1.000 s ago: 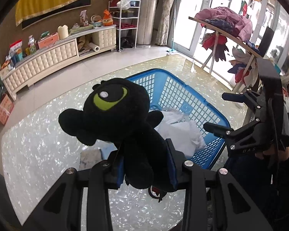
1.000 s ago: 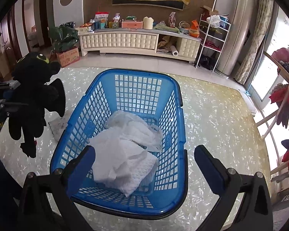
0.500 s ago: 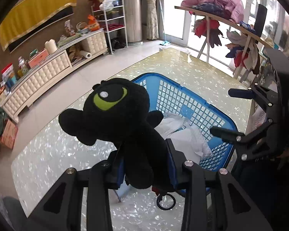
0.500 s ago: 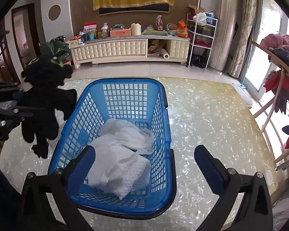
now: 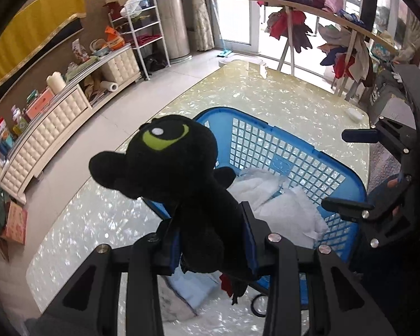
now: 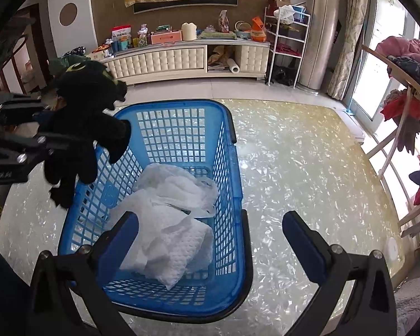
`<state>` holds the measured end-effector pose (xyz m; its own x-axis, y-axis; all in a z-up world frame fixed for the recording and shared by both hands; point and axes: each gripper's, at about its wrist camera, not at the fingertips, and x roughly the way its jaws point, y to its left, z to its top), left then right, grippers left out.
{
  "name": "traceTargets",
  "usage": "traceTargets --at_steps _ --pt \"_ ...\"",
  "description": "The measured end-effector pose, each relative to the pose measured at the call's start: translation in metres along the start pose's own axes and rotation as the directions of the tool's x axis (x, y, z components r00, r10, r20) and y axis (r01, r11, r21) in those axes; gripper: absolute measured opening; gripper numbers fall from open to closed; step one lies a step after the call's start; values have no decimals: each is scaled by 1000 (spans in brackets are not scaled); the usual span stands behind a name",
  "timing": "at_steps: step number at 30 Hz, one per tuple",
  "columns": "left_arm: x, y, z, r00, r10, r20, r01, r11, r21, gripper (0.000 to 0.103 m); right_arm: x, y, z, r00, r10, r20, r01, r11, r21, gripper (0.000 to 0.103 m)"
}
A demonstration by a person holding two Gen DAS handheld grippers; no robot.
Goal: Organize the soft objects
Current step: 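Carry the black plush dragon over the blue basket with the left gripper, then lower the dragon into the basket and open the left gripper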
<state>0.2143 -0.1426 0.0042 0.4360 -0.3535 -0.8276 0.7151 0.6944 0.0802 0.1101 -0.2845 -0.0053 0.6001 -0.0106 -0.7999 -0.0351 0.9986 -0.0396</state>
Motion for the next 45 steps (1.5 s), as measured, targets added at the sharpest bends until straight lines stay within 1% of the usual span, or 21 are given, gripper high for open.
traceTargets --at_steps 5,9,15,17,18,19,22,25,27,30,35,36,37,38,41,43,44,45 --pt "11 -1 10 1000 -1 -10 2 997 81 34 3 2 1 1000 -3 -17 3 1000 -4 103" --pt "23 -6 17 1000 1 -1 -1 988 156 34 4 -1 2 1000 -1 -30 1 1000 13 103" --pt "44 -11 24 999 -40 1 39 976 216 32 9 -4 2 998 -15 -54 16 1000 24 103" --pt "50 -13 25 999 -49 -4 48 972 230 30 9 -3 2 998 -16 -57 17 1000 24 103" --pt "56 -14 26 999 -51 -11 53 970 236 27 9 -4 2 998 -13 -58 14 1000 25 103" --pt "62 -15 27 998 -53 -19 56 969 240 19 9 -5 2 998 -10 -59 12 1000 28 103" --pt "78 -11 27 997 -57 -47 67 970 235 18 10 -8 3 998 -6 -63 9 999 39 103" --pt "87 -8 26 996 -75 -56 86 971 224 18 9 -8 3 998 -5 -67 7 999 41 103" --pt "88 -8 26 995 -84 -59 95 972 217 18 10 -7 2 998 -5 -69 7 999 40 103" --pt "89 -10 26 995 -76 -65 88 970 224 19 11 -8 4 997 -3 -76 6 999 42 103" --pt "90 -6 27 995 -81 -62 92 976 199 20 12 -9 5 997 -1 -77 5 999 46 103" --pt "89 -6 27 995 -78 -60 89 976 198 23 12 -9 5 997 0 -77 4 999 48 103" --pt "89 -6 27 996 -68 -59 79 976 201 29 12 -10 5 997 1 -76 3 999 50 103" --pt "89 -7 27 996 -61 -59 72 977 203 31 12 -10 5 997 2 -76 2 999 51 103" --pt "83 -7 26 998 -44 -52 54 977 207 36 12 -10 5 997 2 -75 1 999 52 103" --pt "78 -8 27 998 -36 -46 44 978 203 48 12 -10 5 997 3 -74 0 999 52 103" --pt "76 -8 27 999 -31 -41 39 978 204 51 11 -10 5 997 4 -73 0 999 53 103" --pt "71 -8 26 999 -29 -32 35 978 206 59 11 -10 5 997 4 -72 -1 999 53 103"
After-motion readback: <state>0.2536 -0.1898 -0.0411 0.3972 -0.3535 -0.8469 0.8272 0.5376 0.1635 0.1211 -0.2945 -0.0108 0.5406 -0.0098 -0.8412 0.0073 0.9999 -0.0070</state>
